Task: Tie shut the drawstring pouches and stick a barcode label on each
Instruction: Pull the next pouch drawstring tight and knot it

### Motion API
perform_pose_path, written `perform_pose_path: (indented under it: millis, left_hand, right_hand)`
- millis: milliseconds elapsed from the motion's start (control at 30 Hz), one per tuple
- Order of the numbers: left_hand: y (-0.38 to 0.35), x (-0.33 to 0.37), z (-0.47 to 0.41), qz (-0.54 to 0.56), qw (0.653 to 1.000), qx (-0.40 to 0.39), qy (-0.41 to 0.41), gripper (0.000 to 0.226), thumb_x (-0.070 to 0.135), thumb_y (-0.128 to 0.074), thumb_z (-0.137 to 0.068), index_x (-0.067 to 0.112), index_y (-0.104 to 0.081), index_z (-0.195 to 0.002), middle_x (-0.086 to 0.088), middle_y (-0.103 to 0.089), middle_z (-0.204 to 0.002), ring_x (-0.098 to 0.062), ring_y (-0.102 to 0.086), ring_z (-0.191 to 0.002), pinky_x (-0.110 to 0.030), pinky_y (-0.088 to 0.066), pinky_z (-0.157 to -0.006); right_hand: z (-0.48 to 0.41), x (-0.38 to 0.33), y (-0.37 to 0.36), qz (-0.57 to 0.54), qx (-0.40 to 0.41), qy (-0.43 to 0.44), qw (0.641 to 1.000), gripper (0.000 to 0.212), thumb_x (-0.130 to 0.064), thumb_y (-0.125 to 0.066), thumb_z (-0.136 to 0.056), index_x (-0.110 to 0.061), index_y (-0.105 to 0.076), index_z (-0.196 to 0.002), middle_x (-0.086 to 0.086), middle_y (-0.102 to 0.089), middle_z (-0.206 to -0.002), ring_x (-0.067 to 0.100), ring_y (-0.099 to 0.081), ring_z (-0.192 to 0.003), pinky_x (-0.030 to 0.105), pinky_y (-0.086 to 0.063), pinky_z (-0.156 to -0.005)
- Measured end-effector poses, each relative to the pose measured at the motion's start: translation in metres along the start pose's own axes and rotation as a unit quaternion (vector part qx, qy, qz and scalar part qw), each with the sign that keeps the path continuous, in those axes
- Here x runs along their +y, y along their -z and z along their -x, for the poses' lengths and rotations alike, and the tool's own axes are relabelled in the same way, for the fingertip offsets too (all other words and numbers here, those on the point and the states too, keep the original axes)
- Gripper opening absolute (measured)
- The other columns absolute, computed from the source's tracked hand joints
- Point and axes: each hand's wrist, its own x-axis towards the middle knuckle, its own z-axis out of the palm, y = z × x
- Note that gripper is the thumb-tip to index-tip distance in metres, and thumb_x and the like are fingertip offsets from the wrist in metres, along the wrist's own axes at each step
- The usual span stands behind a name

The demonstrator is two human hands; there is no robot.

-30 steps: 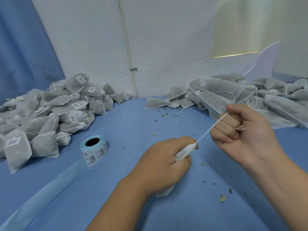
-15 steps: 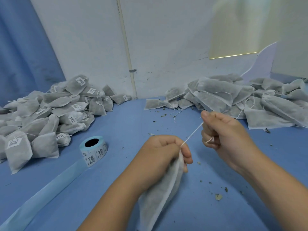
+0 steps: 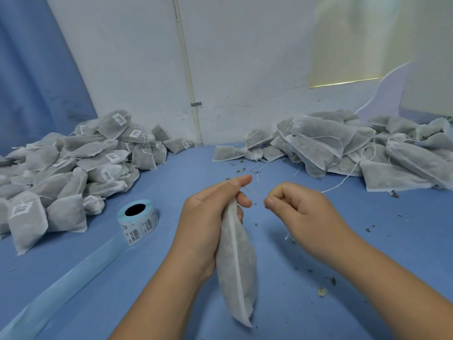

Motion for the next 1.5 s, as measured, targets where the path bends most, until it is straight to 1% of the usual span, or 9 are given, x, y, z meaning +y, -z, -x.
perform_pose_path:
  millis: [200,300,467,700,800,867,1100,1233,1500]
  left_hand:
    - [0.004,-0.002,-0.003,-0.169,0.982,0.070,-0.044,0.025,0.032,-0.065,-0.087,0.020,-0.078,-0.069,0.014,-0.070,-0.072,0.002,-0.059,-0.063,-0.017,-0.044,-0.066]
    - [0.004,-0.002,-0.002,-0.285,0.956,0.005,-0.071,0.036,0.028,-0.062,-0.091,0.017,-0.070,-0.058,0.026,-0.069,-0.066,0.017,-0.059,-0.067,-0.002,-0.037,-0.060]
    - [0.002,-0.006,0.001,-0.345,0.930,-0.121,-0.031,0.028,0.035,-0.058,-0.092,0.034,-0.075,-0.070,0.013,-0.067,-0.064,0.001,-0.052,-0.057,-0.008,-0.037,-0.055]
    - [0.010,-0.008,-0.003,-0.137,0.970,-0.149,0.132,0.020,0.031,-0.060,-0.068,0.015,-0.066,-0.059,-0.002,-0.053,-0.052,-0.014,-0.045,-0.049,-0.026,-0.037,-0.054]
    - [0.015,-0.014,-0.011,-0.018,0.971,-0.118,0.208,0.016,0.026,-0.060,-0.064,0.012,-0.063,-0.056,-0.002,-0.047,-0.050,-0.015,-0.040,-0.043,-0.024,-0.034,-0.046]
    - [0.017,-0.016,-0.014,0.035,0.965,-0.106,0.236,0.011,0.023,-0.064,-0.061,0.013,-0.061,-0.056,0.001,-0.045,-0.050,-0.013,-0.039,-0.042,-0.023,-0.034,-0.045]
    - [0.019,-0.023,-0.017,0.110,0.951,-0.093,0.275,0.013,0.024,-0.060,-0.067,0.014,-0.060,-0.058,0.003,-0.045,-0.052,-0.012,-0.039,-0.042,-0.024,-0.034,-0.048]
    - [0.021,-0.025,-0.018,0.112,0.945,-0.116,0.286,0.015,0.022,-0.058,-0.071,0.014,-0.058,-0.059,0.003,-0.044,-0.052,-0.012,-0.038,-0.040,-0.022,-0.034,-0.045]
    - [0.022,-0.024,-0.018,0.143,0.935,-0.131,0.297,0.016,0.022,-0.056,-0.072,0.013,-0.057,-0.058,0.002,-0.043,-0.050,-0.013,-0.040,-0.038,-0.020,-0.038,-0.042]
  right_hand:
    - [0.010,-0.011,-0.006,0.020,-0.045,0.077,0.996,0.016,-0.023,-0.063,-0.088,-0.026,-0.058,-0.073,-0.009,-0.037,-0.046,0.008,-0.034,-0.045,0.017,-0.028,-0.047]
    - [0.011,-0.014,-0.003,-0.098,-0.014,0.063,0.993,0.015,-0.014,-0.068,-0.084,-0.020,-0.061,-0.073,0.001,-0.028,-0.047,0.009,-0.025,-0.045,0.016,-0.027,-0.045]
    - [0.003,-0.010,0.008,-0.153,0.036,0.006,0.988,0.013,-0.013,-0.070,-0.081,-0.014,-0.065,-0.069,0.028,-0.038,-0.063,0.018,-0.035,-0.054,0.021,-0.034,-0.051]
    - [0.003,-0.002,-0.005,-0.105,-0.046,-0.041,0.993,0.014,-0.020,-0.068,-0.081,-0.022,-0.069,-0.067,-0.003,-0.044,-0.053,0.010,-0.035,-0.049,0.014,-0.031,-0.047]
    - [0.002,0.000,-0.010,0.002,0.010,-0.035,0.999,0.013,-0.020,-0.068,-0.081,-0.033,-0.067,-0.081,-0.017,-0.057,-0.081,0.005,-0.048,-0.052,0.010,-0.037,-0.056]
    - [0.003,0.001,-0.011,0.064,0.055,-0.016,0.996,0.022,-0.020,-0.069,-0.079,-0.035,-0.060,-0.093,-0.016,-0.049,-0.099,0.006,-0.055,-0.065,0.010,-0.038,-0.063]
    - [0.005,-0.005,-0.014,-0.076,0.003,-0.022,0.997,0.016,-0.016,-0.066,-0.082,-0.027,-0.064,-0.071,-0.015,-0.056,-0.062,0.007,-0.048,-0.056,0.014,-0.039,-0.051]
    - [0.006,-0.005,-0.018,-0.065,-0.061,-0.061,0.994,0.017,-0.022,-0.066,-0.085,-0.030,-0.068,-0.070,-0.010,-0.055,-0.057,0.012,-0.049,-0.055,0.024,-0.040,-0.053]
    - [0.006,-0.009,-0.011,-0.129,-0.009,-0.068,0.989,0.011,-0.021,-0.064,-0.081,-0.031,-0.066,-0.076,-0.010,-0.059,-0.063,0.009,-0.054,-0.050,0.026,-0.043,-0.050]
